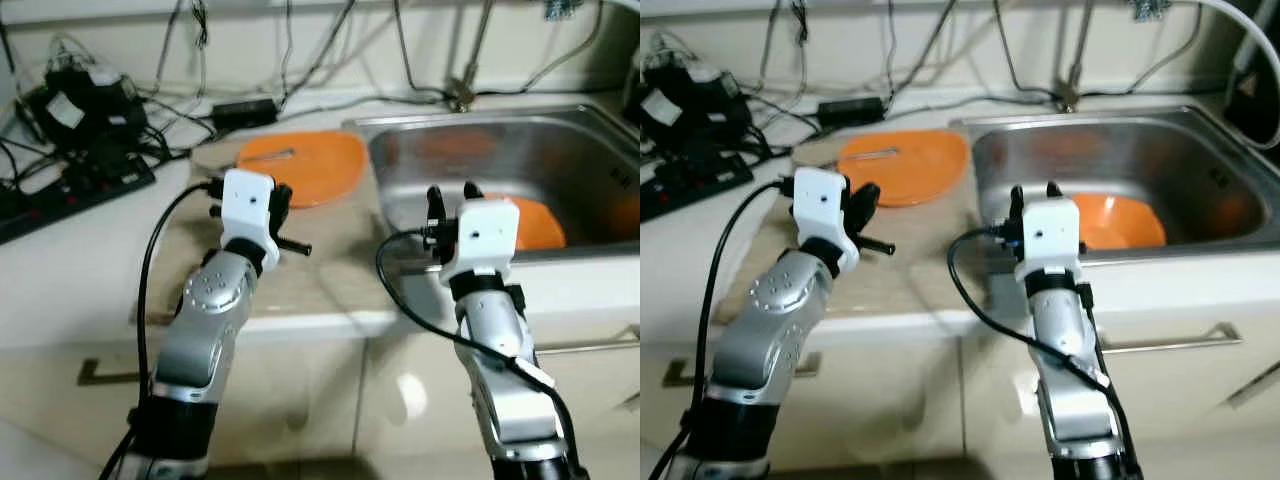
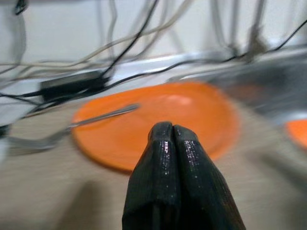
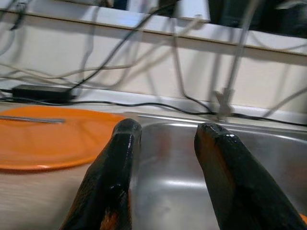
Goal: Kitchen organization
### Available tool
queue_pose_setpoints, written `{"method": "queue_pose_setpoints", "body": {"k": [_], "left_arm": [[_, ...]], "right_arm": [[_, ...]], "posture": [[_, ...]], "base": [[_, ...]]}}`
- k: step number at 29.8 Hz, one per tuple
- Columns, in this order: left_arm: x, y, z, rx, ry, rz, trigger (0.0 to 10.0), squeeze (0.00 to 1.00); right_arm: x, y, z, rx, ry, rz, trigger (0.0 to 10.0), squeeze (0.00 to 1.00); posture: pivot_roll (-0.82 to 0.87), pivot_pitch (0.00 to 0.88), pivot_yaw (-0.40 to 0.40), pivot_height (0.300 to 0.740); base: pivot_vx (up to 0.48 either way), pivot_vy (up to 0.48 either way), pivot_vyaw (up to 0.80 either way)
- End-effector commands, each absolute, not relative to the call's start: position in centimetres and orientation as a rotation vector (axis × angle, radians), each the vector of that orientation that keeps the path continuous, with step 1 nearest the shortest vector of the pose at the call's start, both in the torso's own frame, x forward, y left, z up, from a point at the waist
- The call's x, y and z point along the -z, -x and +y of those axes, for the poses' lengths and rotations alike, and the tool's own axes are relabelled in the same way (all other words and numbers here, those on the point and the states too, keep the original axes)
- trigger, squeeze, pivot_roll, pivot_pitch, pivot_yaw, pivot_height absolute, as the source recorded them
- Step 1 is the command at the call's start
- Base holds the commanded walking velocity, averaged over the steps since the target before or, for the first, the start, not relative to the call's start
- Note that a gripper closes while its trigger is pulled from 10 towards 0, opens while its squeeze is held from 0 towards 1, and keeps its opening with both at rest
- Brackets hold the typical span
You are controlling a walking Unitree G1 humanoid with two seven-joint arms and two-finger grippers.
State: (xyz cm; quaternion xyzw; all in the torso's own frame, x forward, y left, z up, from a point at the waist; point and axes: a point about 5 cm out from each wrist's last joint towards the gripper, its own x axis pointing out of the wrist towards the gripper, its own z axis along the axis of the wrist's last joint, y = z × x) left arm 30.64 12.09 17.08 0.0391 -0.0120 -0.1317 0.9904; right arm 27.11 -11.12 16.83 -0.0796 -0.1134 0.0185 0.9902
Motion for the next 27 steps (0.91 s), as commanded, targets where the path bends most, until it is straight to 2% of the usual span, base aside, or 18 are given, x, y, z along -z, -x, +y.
{"method": "queue_pose_setpoints", "body": {"k": [1, 7, 17, 27], "left_arm": [[-17.27, -30.58, 11.25, 0.295, -0.096, -0.03, 10.0, 0.0], [-17.26, -30.7, 11.27, 0.3, -0.11, -0.025, 10.0, 0.0], [-17.5, -30.85, 11.33, 0.311, -0.158, -0.043, 10.0, 0.0], [-17.46, -30.94, 11.51, 0.297, -0.152, -0.041, 10.0, 0.0]], "right_arm": [[-17.29, -27.3, -11.64, -0.019, 0.174, -0.248, 10.0, 0.0], [-17.27, -27.31, -11.54, -0.019, 0.171, -0.251, 10.0, 0.0], [-17.23, -27.39, -11.34, -0.022, 0.167, -0.254, 10.0, 0.0], [-17.17, -27.49, -11.16, -0.029, 0.166, -0.258, 10.0, 0.0]], "posture": [[-0.05, 0.0, 0.08, 0.74], [-0.05, 0.0, 0.086, 0.74], [-0.04, 0.0, 0.089, 0.74], [-0.04, 0.0, 0.09, 0.74]], "base": [[0.0, 0.0, 0.0], [0.0, 0.0, 0.0], [0.17, -0.425, 0.0], [0.0, 0.0, 0.0]]}}
